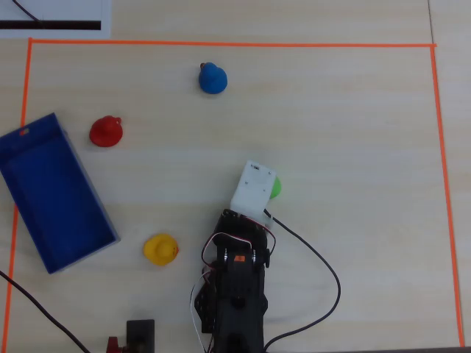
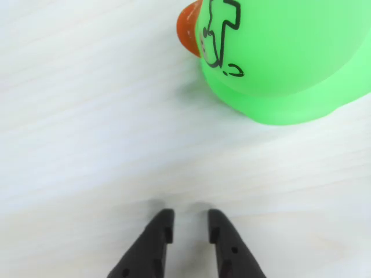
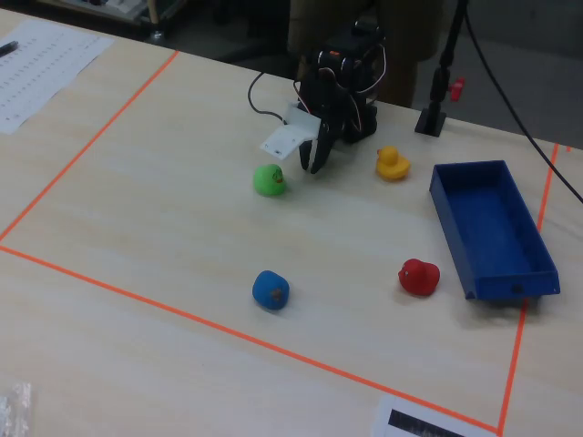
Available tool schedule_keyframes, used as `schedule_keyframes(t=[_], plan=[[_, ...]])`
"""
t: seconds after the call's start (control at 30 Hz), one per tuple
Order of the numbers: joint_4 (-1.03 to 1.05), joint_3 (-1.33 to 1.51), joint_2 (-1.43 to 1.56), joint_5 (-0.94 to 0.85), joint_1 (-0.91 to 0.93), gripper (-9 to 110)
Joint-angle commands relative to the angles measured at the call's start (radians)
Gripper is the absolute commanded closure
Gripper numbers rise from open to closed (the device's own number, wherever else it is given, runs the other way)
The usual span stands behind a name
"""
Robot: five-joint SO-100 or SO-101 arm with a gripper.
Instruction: Grasp blue duck and put it into box.
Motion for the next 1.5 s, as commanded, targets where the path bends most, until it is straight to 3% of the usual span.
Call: schedule_keyframes(t=[0.0,0.33,0.4,0.47,0.57,0.87,0.97,1.2,1.47], plan=[[0.017,-0.003,-0.012,0.011,-0.014,97],[0.018,-0.003,-0.012,-0.041,-0.009,101],[-0.071,-0.025,-0.1,-0.043,-0.021,101],[-0.16,-0.179,-0.341,-0.043,-0.017,94],[-0.127,-0.568,-0.63,0.011,-0.023,78],[-0.118,-1.456,-1.342,0.16,-0.115,61],[-0.158,-1.591,-1.529,0.164,-0.115,56],[-0.259,-1.833,-1.927,0.144,-0.101,57],[-0.322,-1.945,-2.121,0.031,-0.103,57]])
